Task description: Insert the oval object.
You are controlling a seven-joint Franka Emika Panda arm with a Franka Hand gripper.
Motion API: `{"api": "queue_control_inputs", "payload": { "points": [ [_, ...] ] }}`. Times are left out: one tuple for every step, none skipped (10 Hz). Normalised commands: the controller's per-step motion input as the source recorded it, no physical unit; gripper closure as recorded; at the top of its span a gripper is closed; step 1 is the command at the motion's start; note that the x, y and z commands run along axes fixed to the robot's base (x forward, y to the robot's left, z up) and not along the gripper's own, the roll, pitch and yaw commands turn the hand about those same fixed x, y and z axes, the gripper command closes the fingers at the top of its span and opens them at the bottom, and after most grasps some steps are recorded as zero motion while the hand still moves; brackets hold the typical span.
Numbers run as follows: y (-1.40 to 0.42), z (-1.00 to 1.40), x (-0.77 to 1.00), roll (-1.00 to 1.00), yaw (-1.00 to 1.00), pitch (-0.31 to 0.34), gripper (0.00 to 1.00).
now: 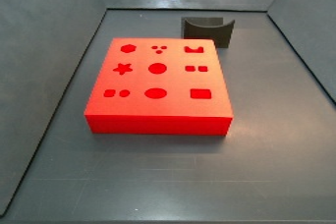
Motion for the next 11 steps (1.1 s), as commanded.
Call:
{"api": "queue_control_inputs", "payload": {
  "points": [
    [0.0,0.0,0.0,-0.01,0.0,0.0,1.0],
    [0.0,0.0,0.0,0.0,0.0,0.0,1.0],
    [0.0,0.0,0.0,-0.03,0.0,0.0,1.0],
    [-0.07,0.0,0.06,0.0,0.0,0.0,1.0],
    [-0.27,-0.23,0.27,0.0,-0.5,0.0,1.0],
    [-0.27,-0.32,0.17,0.0,-0.78,-0.026,1.0],
    [-0.25,-0.31,0.03,0.0,-0.85,-0.089,1.0],
    [-0.2,-0.31,0.0,-0.03,-0.88,-0.131,1.0],
    [-0.13,-0.37,0.0,-0.08,-0.85,-0.17,1.0],
    [-0.13,-0.36,0.0,-0.09,-0.91,-0.207,1.0],
    [-0.06,-0.36,-0.02,-0.09,-0.98,-0.183,1.0]
  ]
}}
